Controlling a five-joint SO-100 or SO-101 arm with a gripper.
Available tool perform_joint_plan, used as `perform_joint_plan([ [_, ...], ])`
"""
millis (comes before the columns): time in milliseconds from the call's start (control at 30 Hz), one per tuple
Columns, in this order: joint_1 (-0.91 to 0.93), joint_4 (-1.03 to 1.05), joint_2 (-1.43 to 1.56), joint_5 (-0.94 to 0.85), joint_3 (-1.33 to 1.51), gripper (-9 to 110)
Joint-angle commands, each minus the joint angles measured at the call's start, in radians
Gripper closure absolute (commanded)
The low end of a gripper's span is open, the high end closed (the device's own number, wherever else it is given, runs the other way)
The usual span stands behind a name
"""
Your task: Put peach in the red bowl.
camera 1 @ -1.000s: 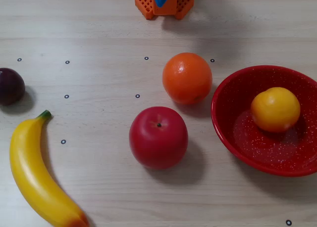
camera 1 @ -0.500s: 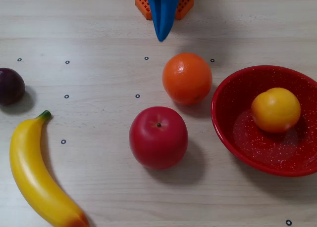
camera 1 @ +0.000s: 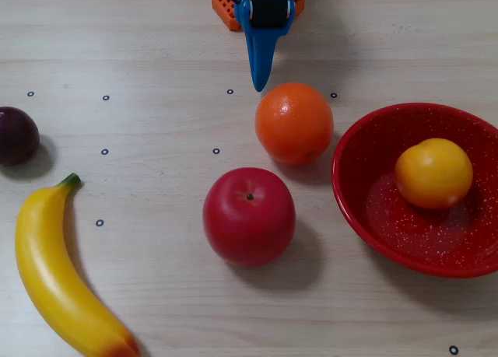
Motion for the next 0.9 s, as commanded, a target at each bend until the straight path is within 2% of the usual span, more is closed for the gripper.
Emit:
perform_joint_plan([
  [0, 0.000, -0.063, 0.020, 0.023, -0.006, 102],
  [267, 0.000, -0.178, 0.020, 0.020, 0.117, 102],
  [867, 0.035, -0.183, 0.020, 0.089, 0.120, 102],
])
